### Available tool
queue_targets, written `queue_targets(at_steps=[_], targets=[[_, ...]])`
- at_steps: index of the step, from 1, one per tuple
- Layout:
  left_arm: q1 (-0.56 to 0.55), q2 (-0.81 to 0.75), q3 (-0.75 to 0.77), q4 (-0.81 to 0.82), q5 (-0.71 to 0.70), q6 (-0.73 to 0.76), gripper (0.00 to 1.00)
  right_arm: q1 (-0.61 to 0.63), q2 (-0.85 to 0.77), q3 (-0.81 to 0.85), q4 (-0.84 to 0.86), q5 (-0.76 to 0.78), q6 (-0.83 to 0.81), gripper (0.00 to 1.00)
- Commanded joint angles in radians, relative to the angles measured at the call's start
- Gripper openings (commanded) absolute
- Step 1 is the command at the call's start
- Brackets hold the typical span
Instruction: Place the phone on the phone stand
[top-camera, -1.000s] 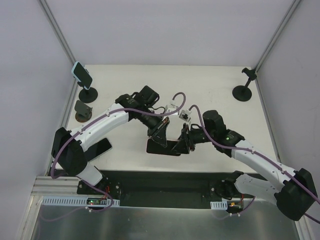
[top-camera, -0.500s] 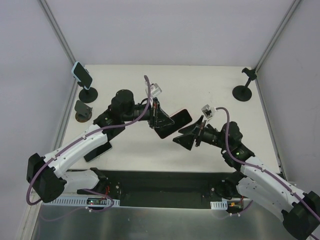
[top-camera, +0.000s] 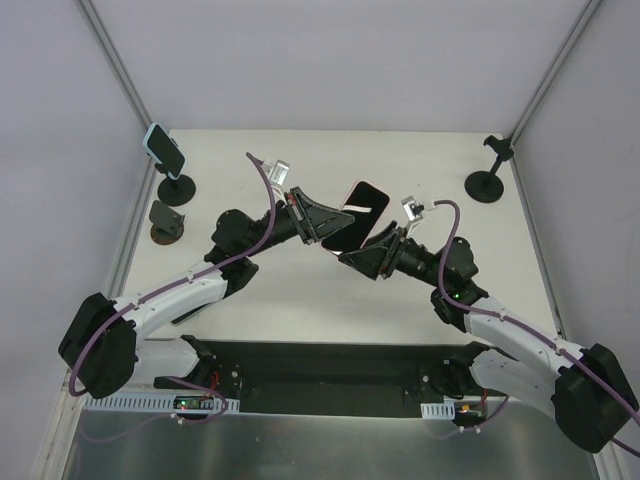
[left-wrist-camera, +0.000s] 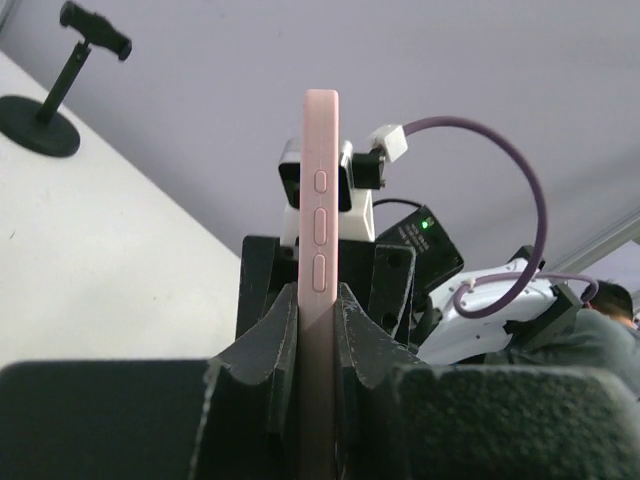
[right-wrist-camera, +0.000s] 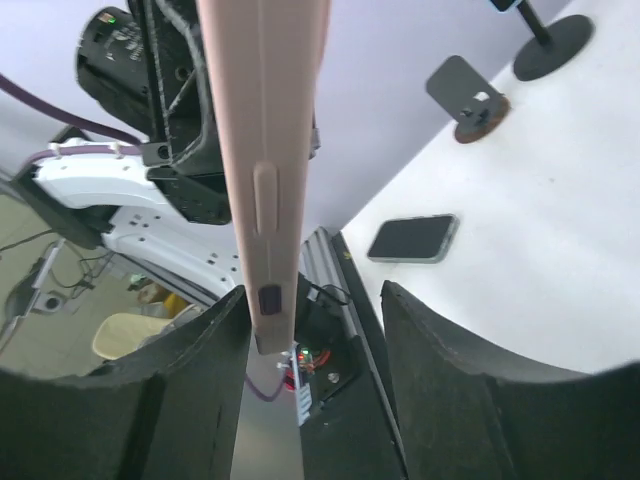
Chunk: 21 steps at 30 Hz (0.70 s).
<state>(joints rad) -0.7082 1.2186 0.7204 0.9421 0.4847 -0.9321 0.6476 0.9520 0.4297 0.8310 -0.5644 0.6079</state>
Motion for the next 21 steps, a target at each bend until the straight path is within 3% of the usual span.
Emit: queue_targets(at_steps=[1,8,10,12,13,15,16,17,18,21], targets=[[-0.023,-0.005,0.033,0.25,-0.063,-0.053,0.0,0.024,0.019,0.015,0.215,-0.014,0.075,0.54],[-0.034,0.025,0.024,0.265,-0.069,-0.073,0.0,0.026,0.01,0.026,0.215,0.014,0.058,0.31],[-0.034,0.013,0.017,0.247,-0.072,-0.059,0.0,0.026,0.011,0.026,0.209,0.012,0.052,0.2],[-0.036,-0.001,0.014,0.195,-0.072,-0.03,0.0,0.023,0.005,0.024,0.192,0.009,0.036,0.01],[-0.036,-0.026,0.019,0.158,-0.057,-0.011,0.07,0.02,0.001,0.029,0.171,-0.011,0.008,0.01],[-0.034,-0.06,0.077,-0.102,-0.022,0.095,0.29,0.004,-0.021,0.035,0.1,-0.043,-0.034,0.01],[-0.034,-0.092,0.114,-0.238,-0.002,0.143,0.49,-0.002,-0.028,0.04,0.076,-0.096,-0.093,0.01],[-0.033,-0.105,0.196,-0.366,-0.006,0.191,0.6,-0.009,-0.036,0.058,-0.013,-0.124,-0.124,0.01],[-0.031,-0.116,0.238,-0.614,-0.017,0.279,0.66,-0.015,-0.051,0.07,-0.067,-0.152,-0.167,0.01],[-0.007,-0.136,0.349,-0.884,0.036,0.424,0.72,-0.019,-0.077,0.115,-0.265,-0.264,-0.333,0.01]])
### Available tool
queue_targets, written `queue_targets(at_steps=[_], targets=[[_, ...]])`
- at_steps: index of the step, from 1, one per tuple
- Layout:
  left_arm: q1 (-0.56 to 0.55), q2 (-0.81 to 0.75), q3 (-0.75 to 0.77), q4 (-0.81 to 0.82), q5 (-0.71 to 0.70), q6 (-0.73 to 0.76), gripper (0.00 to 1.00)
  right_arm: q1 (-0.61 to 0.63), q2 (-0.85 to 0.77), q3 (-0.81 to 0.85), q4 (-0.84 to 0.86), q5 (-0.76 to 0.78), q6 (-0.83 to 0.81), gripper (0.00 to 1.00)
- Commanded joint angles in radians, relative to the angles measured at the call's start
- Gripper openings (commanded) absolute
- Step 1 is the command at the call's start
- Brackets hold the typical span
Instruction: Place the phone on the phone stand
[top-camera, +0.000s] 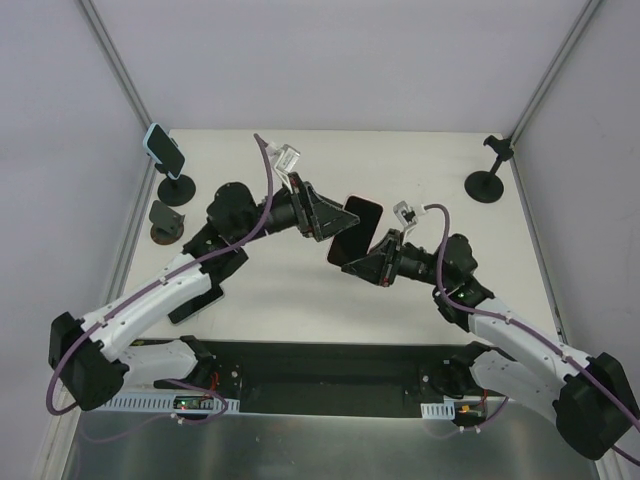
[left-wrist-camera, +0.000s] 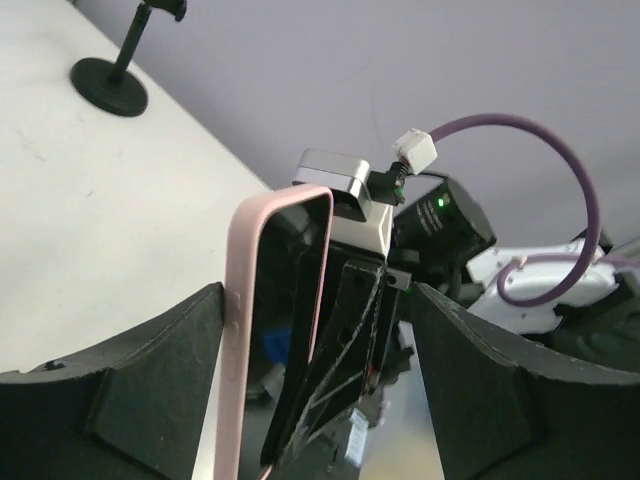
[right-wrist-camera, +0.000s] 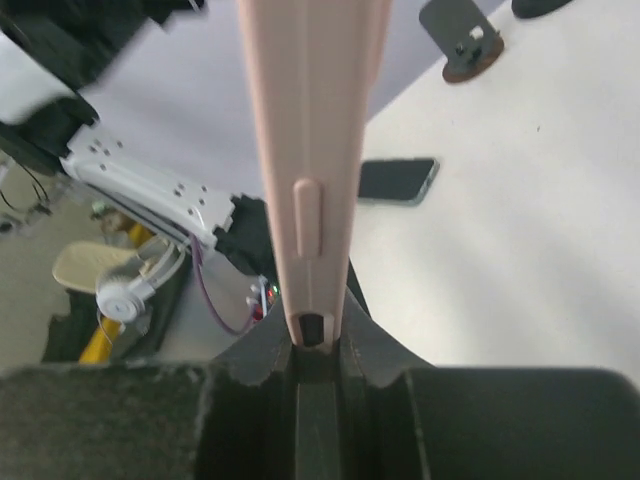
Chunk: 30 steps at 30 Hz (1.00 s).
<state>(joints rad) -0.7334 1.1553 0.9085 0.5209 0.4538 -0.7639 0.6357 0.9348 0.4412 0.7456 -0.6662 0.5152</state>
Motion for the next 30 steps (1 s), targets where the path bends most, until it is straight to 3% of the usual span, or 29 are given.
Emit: queue_targets(at_steps=[1,5,7,11,13,19,25,28,29,30], targets=[[0.055,-0.065,0.182,-0.504,0.118,0.274,0.71,-0.007,-0.065,0.112,-0.216,-0.221,-0.271,0.01],[0.138,0.004,0.324,-0.717,0.414,0.334,0.65,-0.004,-0.071,0.165,-0.432,-0.338,-0.43,0.01],[0.14,0.053,0.374,-0.841,0.466,0.408,0.64,0.012,-0.065,0.175,-0.436,-0.364,-0.429,0.01],[0.134,0.08,0.423,-0.895,0.597,0.469,0.68,0.059,-0.022,0.208,-0.471,-0.409,-0.442,0.01],[0.111,0.105,0.441,-0.933,0.64,0.506,0.61,0.077,-0.005,0.223,-0.489,-0.42,-0.46,0.01],[0.074,0.146,0.51,-1.14,0.596,0.627,0.32,0.121,0.006,0.261,-0.627,-0.391,-0.56,0.01],[0.074,0.138,0.515,-1.216,0.597,0.676,0.25,0.143,0.021,0.284,-0.689,-0.382,-0.595,0.01],[0.072,0.124,0.518,-1.236,0.585,0.695,0.01,0.156,0.032,0.298,-0.721,-0.36,-0.618,0.01],[0.071,0.113,0.518,-1.239,0.557,0.702,0.0,0.154,0.033,0.3,-0.73,-0.349,-0.619,0.03],[0.072,0.081,0.515,-1.245,0.446,0.713,0.0,0.154,0.03,0.304,-0.736,-0.319,-0.626,0.14]])
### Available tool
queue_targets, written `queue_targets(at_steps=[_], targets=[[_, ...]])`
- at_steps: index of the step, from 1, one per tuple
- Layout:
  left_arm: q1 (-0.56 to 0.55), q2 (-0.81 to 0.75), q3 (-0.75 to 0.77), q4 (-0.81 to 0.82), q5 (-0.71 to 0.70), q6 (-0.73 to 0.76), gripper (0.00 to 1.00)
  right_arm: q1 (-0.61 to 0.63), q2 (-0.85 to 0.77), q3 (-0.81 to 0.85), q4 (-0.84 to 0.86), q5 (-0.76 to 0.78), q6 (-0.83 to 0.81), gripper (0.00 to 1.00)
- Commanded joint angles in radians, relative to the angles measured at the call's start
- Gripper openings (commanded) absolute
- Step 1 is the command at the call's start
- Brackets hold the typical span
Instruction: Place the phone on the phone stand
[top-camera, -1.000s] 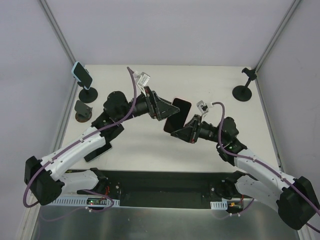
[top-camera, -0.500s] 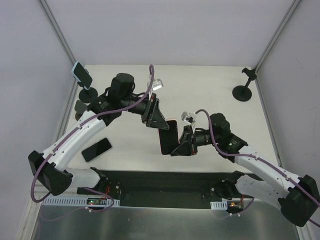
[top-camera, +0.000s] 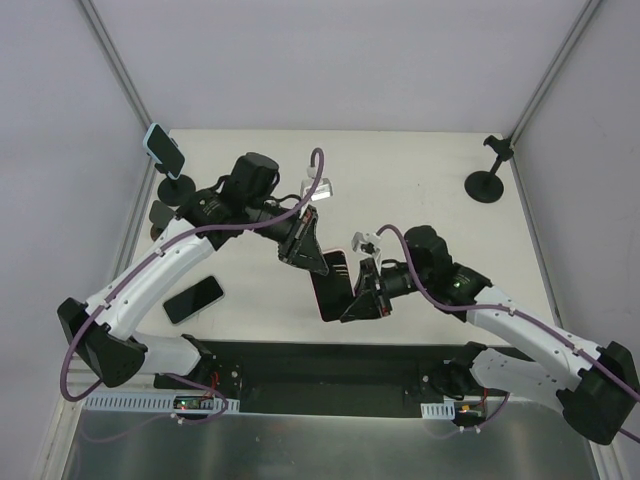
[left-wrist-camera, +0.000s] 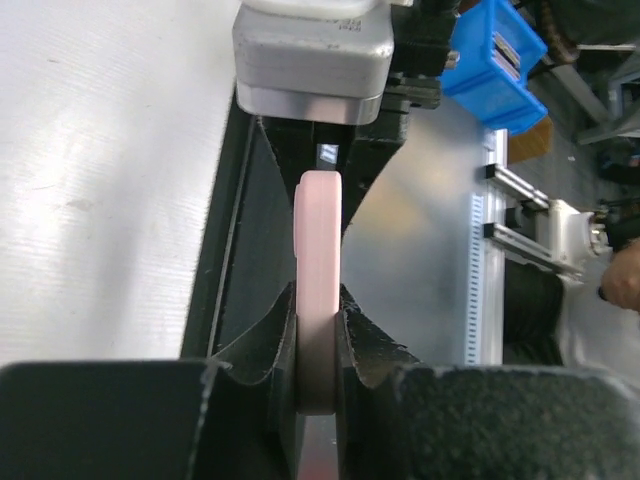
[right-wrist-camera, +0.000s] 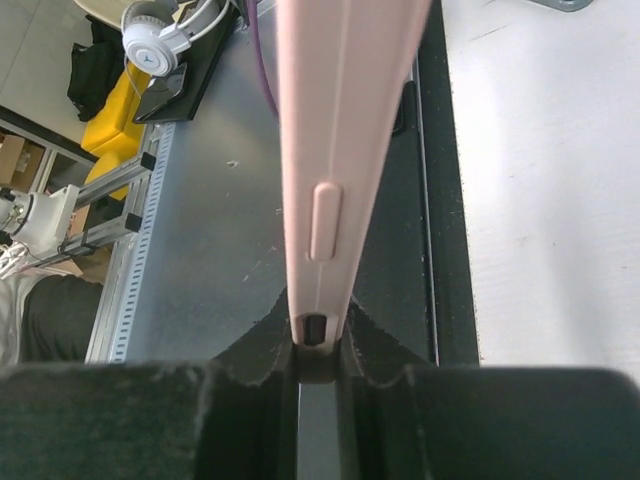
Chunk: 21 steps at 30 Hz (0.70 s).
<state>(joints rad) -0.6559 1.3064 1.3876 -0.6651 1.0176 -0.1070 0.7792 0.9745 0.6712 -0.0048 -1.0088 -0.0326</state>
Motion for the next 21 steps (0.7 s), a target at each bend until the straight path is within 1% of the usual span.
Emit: queue_targets(at_steps=[1,2,3,4,5,6,7,8,9,10,11,12,15,17,18,19,21], targets=[[-0.004,-0.088,0.037,-0.071,-0.19,0.059,0.0,0.012,-0.011,0.077,0.009,0.047,-0.082,0.5],[0.007,-0.107,0.04,-0.082,-0.262,0.061,0.0,0.012,-0.02,0.076,-0.021,0.08,-0.085,0.62],[0.025,-0.14,0.042,-0.088,-0.416,0.052,0.0,0.012,-0.028,0.076,-0.032,0.186,-0.09,0.73],[0.057,-0.156,0.044,-0.094,-0.469,0.037,0.0,0.011,-0.037,0.071,-0.058,0.249,-0.093,0.93],[0.169,-0.173,0.041,-0.103,-0.508,-0.002,0.0,0.008,-0.054,0.068,-0.07,0.318,-0.093,0.98],[0.224,-0.205,0.034,-0.109,-0.581,-0.019,0.0,0.002,-0.065,0.056,-0.083,0.46,-0.08,0.97],[0.284,-0.22,0.024,-0.125,-0.652,-0.031,0.0,-0.009,-0.075,0.047,-0.089,0.504,-0.072,0.96],[0.335,-0.235,0.016,-0.149,-0.713,-0.054,0.0,-0.05,-0.088,0.039,-0.089,0.525,-0.061,0.96],[0.445,-0.268,0.002,-0.156,-0.793,-0.056,0.0,-0.075,-0.091,0.03,-0.089,0.526,-0.037,0.96],[0.497,-0.283,-0.027,-0.159,-0.818,-0.062,0.0,-0.125,-0.094,0.018,-0.086,0.51,-0.027,0.96],[0.544,-0.298,-0.044,-0.159,-0.835,-0.066,0.0,-0.142,-0.094,0.011,-0.084,0.497,-0.021,0.96],[0.647,-0.321,-0.056,-0.153,-0.837,-0.063,0.0,-0.155,-0.094,0.008,-0.083,0.477,-0.017,0.97],[0.783,-0.366,-0.128,-0.087,-0.843,-0.033,0.0,-0.167,-0.095,0.004,-0.083,0.457,-0.012,0.97],[0.824,-0.404,-0.179,-0.01,-0.881,-0.002,0.0,-0.167,-0.089,-0.007,-0.058,0.437,0.01,0.97],[0.846,-0.406,-0.226,0.068,-0.889,0.01,0.0,-0.167,-0.086,-0.012,-0.046,0.417,0.022,0.97],[0.898,-0.404,-0.249,0.106,-0.89,0.018,0.0,-0.167,-0.083,-0.016,-0.02,0.405,0.028,0.97],[0.955,-0.375,-0.288,0.194,-0.846,0.012,0.0,-0.167,-0.079,-0.033,0.0,0.366,0.058,0.97]])
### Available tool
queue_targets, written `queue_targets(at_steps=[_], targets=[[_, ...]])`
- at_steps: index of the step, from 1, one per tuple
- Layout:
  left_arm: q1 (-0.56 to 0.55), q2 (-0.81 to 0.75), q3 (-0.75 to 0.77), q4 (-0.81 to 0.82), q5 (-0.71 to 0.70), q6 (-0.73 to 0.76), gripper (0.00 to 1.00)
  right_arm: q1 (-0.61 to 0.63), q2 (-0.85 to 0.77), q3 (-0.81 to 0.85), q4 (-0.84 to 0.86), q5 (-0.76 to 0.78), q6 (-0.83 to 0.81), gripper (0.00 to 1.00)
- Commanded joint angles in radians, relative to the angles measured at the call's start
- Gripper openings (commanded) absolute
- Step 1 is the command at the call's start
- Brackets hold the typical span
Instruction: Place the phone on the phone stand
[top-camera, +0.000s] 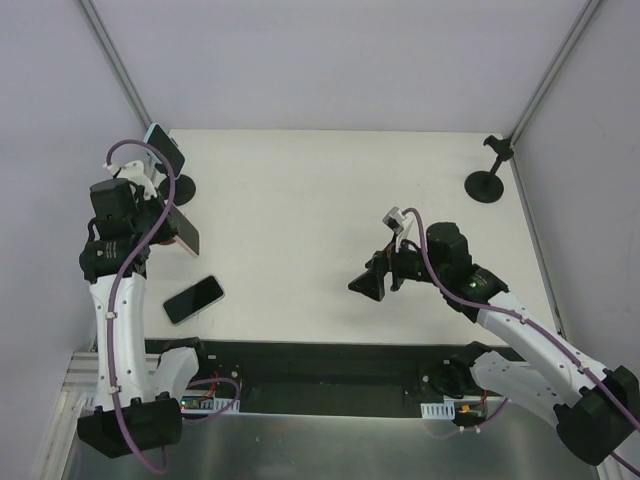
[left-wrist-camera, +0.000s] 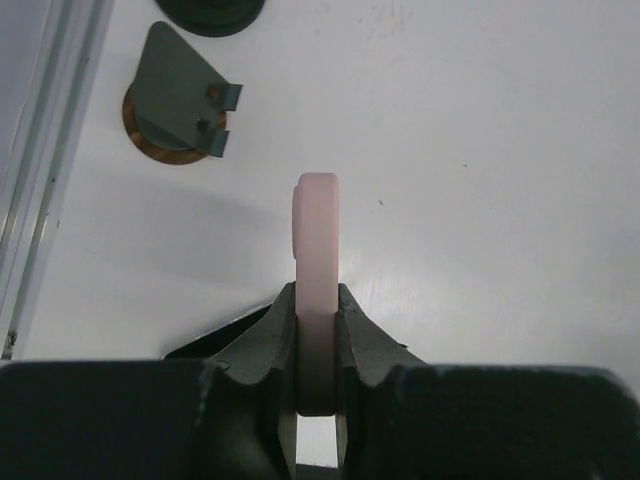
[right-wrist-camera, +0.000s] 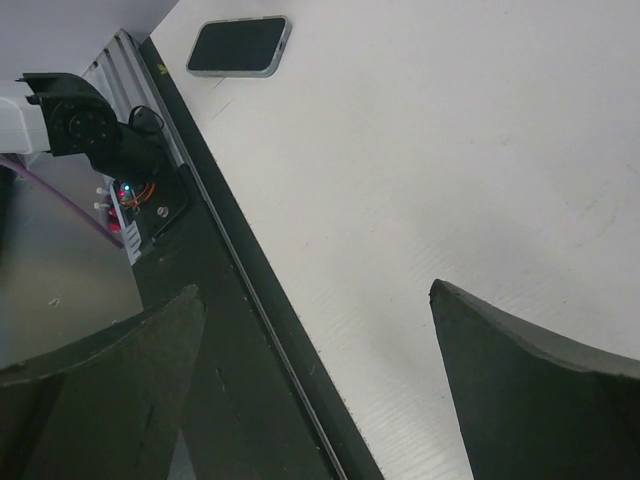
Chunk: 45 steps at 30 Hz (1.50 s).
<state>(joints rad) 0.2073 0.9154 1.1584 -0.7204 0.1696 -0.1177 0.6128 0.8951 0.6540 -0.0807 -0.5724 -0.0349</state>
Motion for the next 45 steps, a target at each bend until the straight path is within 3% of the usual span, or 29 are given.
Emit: queue_targets(at_steps=[1,8,13,22,45], targets=[[0.127,0.029,-0.054,0.265,0.023,0.018,0.0,0.001,0.004,-0.017,0.103,-0.082,0.067,0.97],[0.21,0.187,0.001,0.337,0.08,0.113,0.0,-0.001,-0.018,-0.045,0.134,-0.142,0.095,0.97],[0.228,0.275,0.001,0.395,0.254,0.237,0.0,0.027,-0.036,-0.074,0.19,-0.167,0.113,0.97],[0.25,0.375,0.017,0.477,0.269,0.337,0.0,0.081,-0.081,-0.093,0.179,-0.152,0.086,0.97],[0.294,0.514,-0.036,0.618,0.34,0.323,0.0,0.064,-0.064,-0.091,0.173,-0.161,0.07,0.97]])
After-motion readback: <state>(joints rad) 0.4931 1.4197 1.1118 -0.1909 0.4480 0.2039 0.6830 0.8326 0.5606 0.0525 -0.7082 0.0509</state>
